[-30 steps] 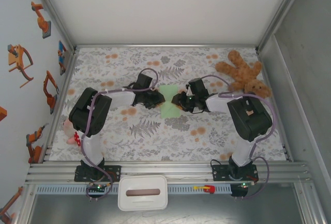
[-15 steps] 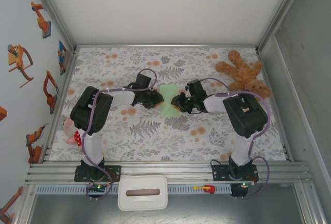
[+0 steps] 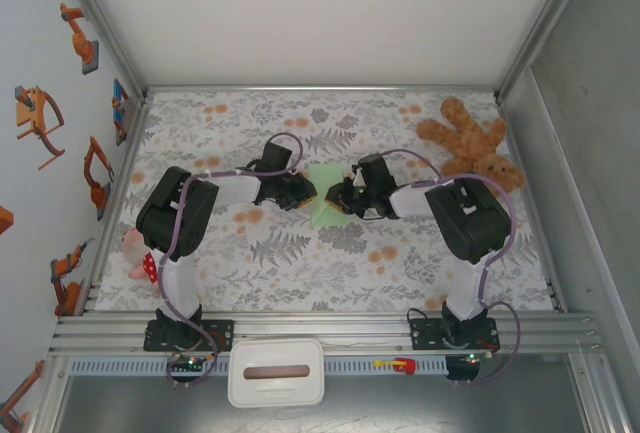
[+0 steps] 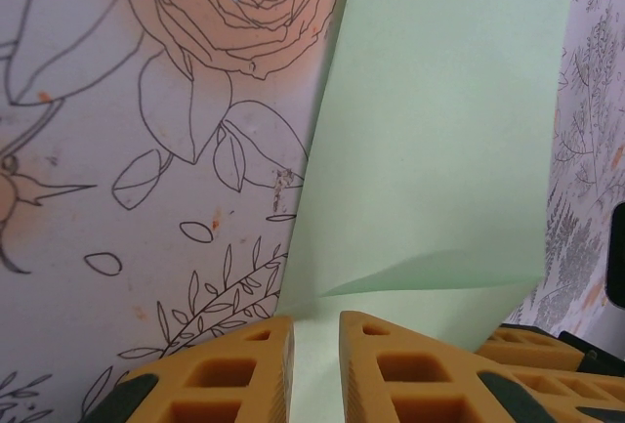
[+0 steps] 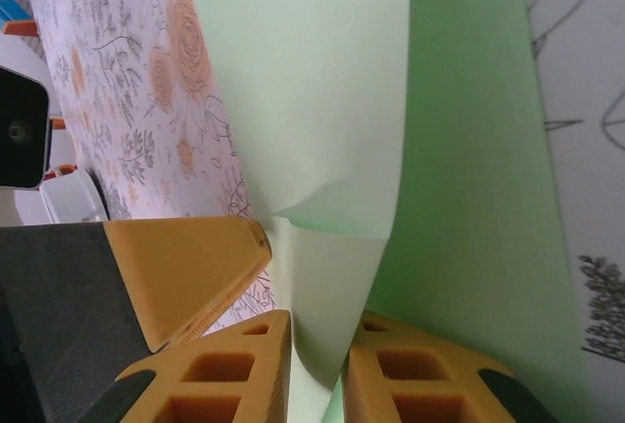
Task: Fold a paper plane with a square sheet of paper (pick it up from the middle)
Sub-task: Pick up the paper from the center of the table.
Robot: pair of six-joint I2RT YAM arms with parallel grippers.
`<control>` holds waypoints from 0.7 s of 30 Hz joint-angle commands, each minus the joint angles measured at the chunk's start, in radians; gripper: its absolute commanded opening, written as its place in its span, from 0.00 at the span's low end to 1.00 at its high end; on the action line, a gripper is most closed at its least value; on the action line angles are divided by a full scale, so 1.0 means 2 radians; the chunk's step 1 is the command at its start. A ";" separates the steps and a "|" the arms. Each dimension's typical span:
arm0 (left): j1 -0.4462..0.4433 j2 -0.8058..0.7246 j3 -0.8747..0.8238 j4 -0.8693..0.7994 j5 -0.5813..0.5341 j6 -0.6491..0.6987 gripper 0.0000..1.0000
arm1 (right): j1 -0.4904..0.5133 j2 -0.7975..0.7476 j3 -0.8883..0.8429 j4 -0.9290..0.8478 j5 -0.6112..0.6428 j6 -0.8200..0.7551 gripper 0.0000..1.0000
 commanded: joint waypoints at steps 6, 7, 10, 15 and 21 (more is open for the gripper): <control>0.015 -0.035 -0.011 -0.002 0.003 -0.014 0.22 | 0.003 0.004 -0.010 0.037 0.013 -0.004 0.02; 0.018 -0.045 -0.015 -0.001 0.002 -0.015 0.24 | 0.003 0.001 -0.012 0.037 0.018 -0.008 0.00; 0.036 -0.081 -0.036 0.013 0.000 -0.023 0.27 | 0.003 -0.012 -0.013 0.038 0.033 -0.023 0.00; 0.068 -0.145 -0.084 0.049 0.006 -0.037 0.39 | 0.001 -0.052 -0.012 0.069 0.035 -0.042 0.00; 0.083 -0.225 -0.132 0.121 0.039 -0.056 0.57 | -0.003 -0.108 0.006 0.104 0.003 -0.045 0.00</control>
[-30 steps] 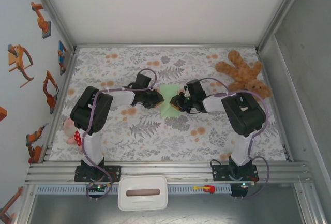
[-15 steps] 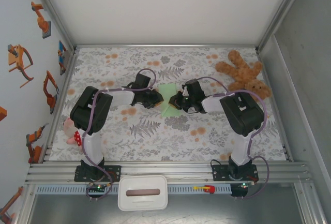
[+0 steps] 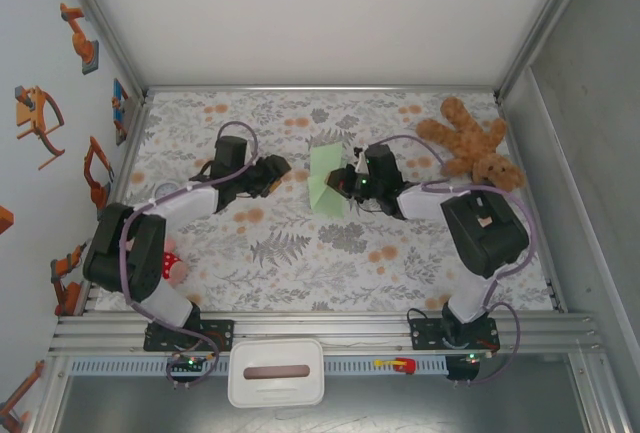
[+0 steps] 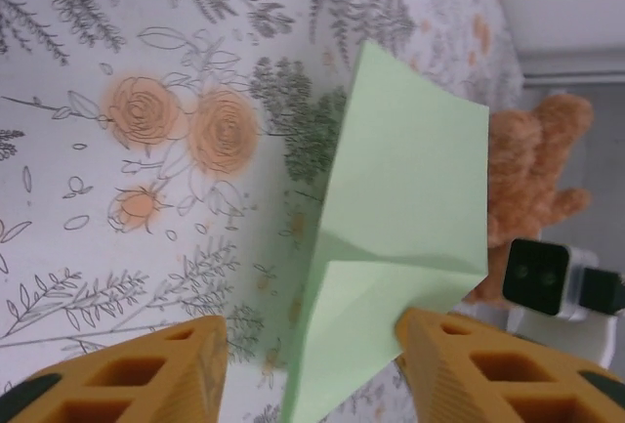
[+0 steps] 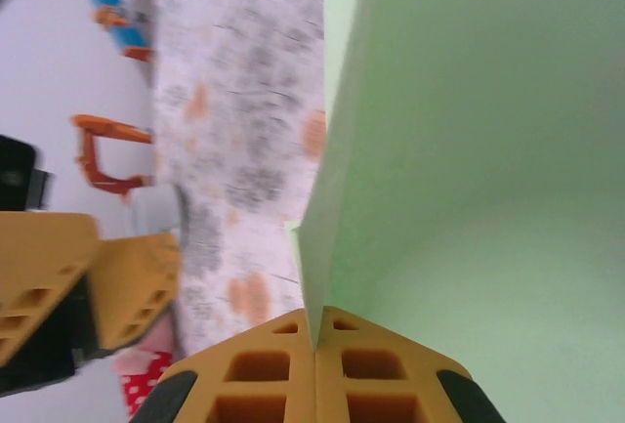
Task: Fold a paper plane with a square sheet of paper (pick it up from the middle)
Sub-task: Pick up the paper from the center of the table, then turn over the paper at the center of the table.
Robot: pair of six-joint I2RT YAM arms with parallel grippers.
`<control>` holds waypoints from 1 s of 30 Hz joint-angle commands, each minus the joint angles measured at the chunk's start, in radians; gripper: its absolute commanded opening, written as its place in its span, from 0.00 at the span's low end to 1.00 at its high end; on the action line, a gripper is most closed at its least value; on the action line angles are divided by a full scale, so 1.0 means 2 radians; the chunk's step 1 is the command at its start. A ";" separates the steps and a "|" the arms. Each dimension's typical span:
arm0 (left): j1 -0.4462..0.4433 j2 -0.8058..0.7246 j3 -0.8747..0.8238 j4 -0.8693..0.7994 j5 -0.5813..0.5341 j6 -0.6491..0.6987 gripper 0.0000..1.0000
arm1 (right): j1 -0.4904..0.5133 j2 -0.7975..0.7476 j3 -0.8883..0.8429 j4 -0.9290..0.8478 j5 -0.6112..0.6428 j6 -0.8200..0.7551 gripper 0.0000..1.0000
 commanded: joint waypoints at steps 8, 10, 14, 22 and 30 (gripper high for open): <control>-0.004 -0.069 -0.062 0.231 0.092 -0.083 0.89 | -0.004 -0.073 0.051 0.079 -0.060 0.032 0.00; -0.009 -0.061 -0.062 0.259 0.104 -0.091 0.90 | -0.004 -0.073 0.053 0.093 -0.069 0.049 0.00; -0.027 -0.047 -0.051 0.278 0.119 -0.082 0.90 | -0.004 -0.071 0.054 0.116 -0.081 0.073 0.00; -0.034 -0.039 -0.046 0.308 0.128 -0.075 0.74 | -0.010 -0.071 0.049 0.120 -0.086 0.086 0.00; -0.034 -0.041 -0.046 0.295 0.124 -0.064 0.45 | -0.017 -0.070 0.042 0.119 -0.086 0.089 0.00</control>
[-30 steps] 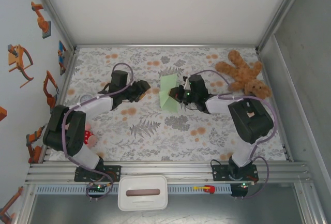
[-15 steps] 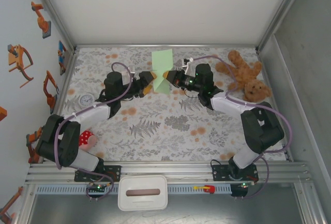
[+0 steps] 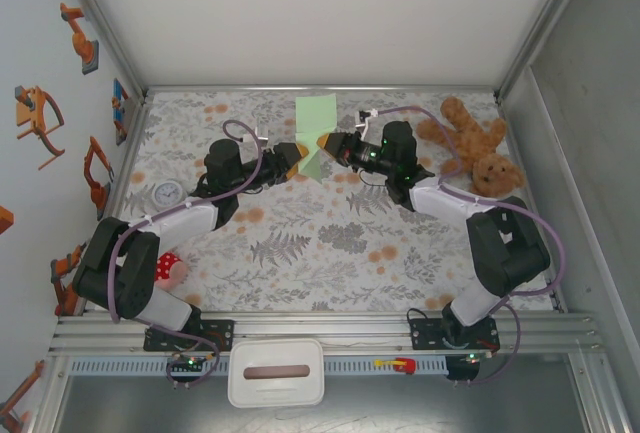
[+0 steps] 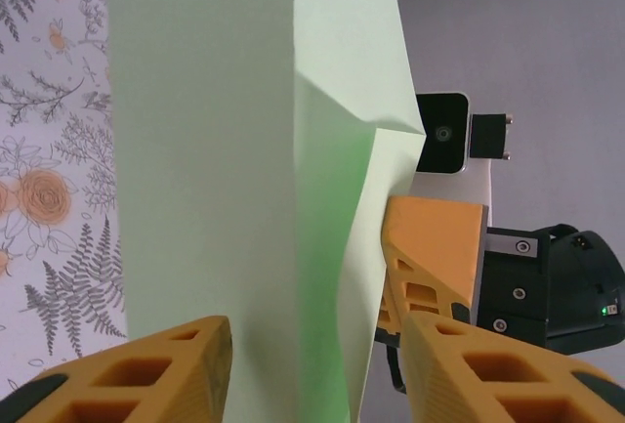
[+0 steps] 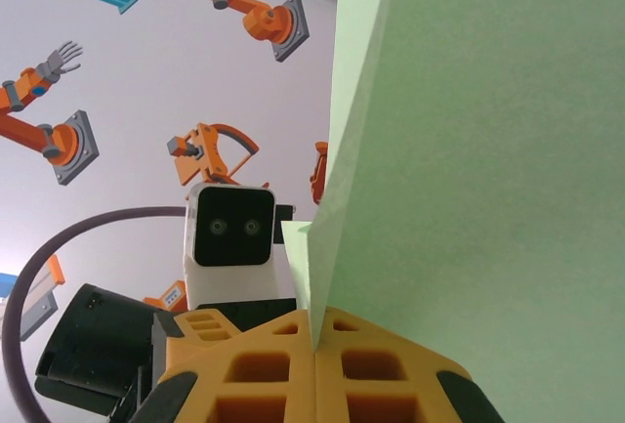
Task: Fold a paper plane with a square sheet of paper (pick it up from the middle)
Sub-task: Turn over the paper at the center of the table.
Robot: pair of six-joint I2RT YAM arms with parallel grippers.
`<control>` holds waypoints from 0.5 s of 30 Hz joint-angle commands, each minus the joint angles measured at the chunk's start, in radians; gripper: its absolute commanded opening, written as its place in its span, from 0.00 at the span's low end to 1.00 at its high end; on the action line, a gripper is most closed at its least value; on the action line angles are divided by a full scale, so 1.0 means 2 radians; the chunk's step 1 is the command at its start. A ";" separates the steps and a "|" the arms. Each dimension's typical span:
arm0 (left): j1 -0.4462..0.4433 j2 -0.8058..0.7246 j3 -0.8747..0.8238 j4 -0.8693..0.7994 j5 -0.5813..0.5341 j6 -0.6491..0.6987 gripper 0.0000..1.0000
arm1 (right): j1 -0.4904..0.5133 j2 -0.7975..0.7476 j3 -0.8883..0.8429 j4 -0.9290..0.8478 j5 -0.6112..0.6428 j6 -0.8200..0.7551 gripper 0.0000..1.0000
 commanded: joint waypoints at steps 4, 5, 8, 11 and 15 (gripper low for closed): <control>0.002 0.001 0.013 0.008 0.008 0.014 0.35 | -0.005 -0.003 -0.002 0.016 -0.007 0.005 0.00; 0.002 0.002 0.015 0.008 0.008 0.014 0.32 | -0.006 -0.003 -0.003 0.015 -0.006 0.005 0.00; 0.002 0.003 0.015 0.008 0.008 0.013 0.27 | -0.006 0.000 -0.006 0.011 -0.003 0.004 0.00; 0.005 0.002 0.013 0.007 0.004 0.015 0.21 | -0.006 0.002 -0.009 0.004 0.002 0.000 0.02; 0.007 -0.002 0.006 -0.005 -0.010 0.029 0.14 | -0.006 -0.007 -0.004 -0.058 0.022 -0.034 0.15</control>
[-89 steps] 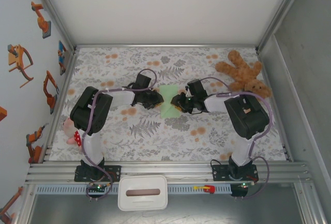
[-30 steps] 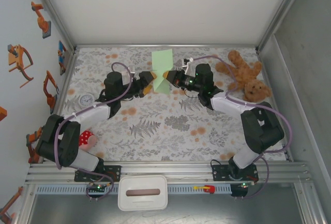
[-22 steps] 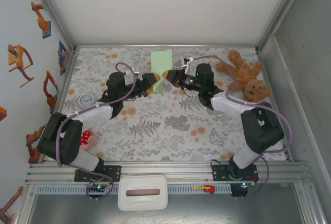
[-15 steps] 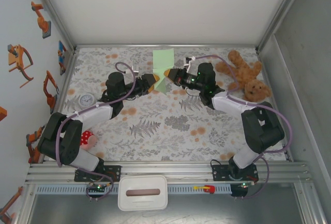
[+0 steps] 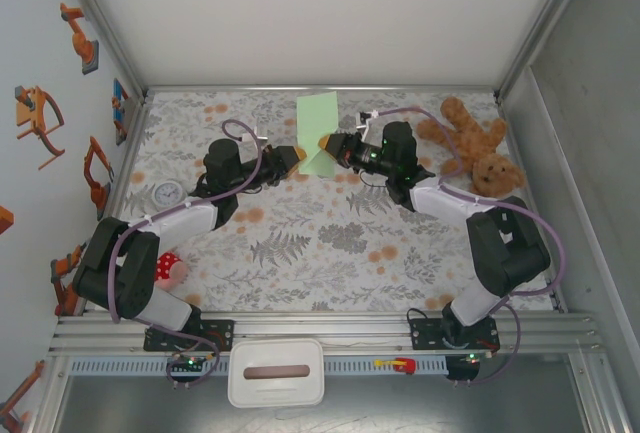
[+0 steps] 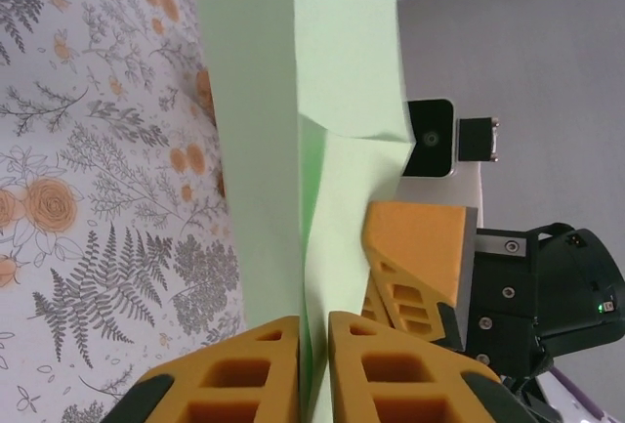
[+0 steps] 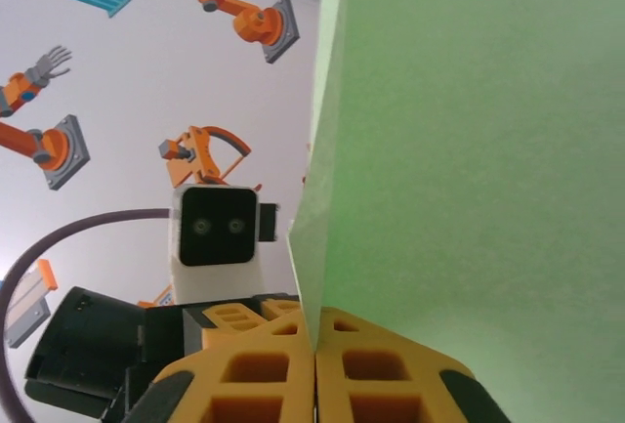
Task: Fold a paper plane with a square sheet of paper (pick it up from the middle)
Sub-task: Turn over the paper at the center of the table.
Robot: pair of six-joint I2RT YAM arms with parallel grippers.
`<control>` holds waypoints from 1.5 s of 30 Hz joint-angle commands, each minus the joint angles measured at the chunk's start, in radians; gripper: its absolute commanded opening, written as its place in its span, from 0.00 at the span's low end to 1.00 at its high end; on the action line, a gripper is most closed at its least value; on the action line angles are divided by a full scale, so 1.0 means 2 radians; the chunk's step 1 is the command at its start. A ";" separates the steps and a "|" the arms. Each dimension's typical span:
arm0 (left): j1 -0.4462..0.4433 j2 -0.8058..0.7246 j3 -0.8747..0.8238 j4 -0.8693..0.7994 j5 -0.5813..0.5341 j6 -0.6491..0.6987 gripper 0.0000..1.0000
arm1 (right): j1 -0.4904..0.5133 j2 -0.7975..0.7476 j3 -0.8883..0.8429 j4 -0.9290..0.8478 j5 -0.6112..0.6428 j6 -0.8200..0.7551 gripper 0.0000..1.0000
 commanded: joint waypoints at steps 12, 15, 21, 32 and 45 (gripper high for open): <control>0.007 -0.043 0.048 -0.274 -0.095 0.196 0.10 | -0.016 -0.085 0.022 -0.282 0.155 -0.163 0.41; -0.001 -0.053 0.091 -0.421 -0.184 0.278 0.10 | -0.017 -0.096 0.032 -0.326 0.191 -0.187 0.41; -0.055 -0.041 0.188 -0.630 -0.461 0.401 0.09 | -0.017 -0.113 0.050 -0.390 0.259 -0.210 0.36; -0.116 0.082 0.284 -0.734 -0.711 0.415 0.09 | -0.016 -0.139 0.035 -0.430 0.344 -0.205 0.34; -0.148 0.249 0.356 -0.715 -0.521 0.311 0.19 | -0.023 -0.159 0.002 -0.455 0.395 -0.174 0.33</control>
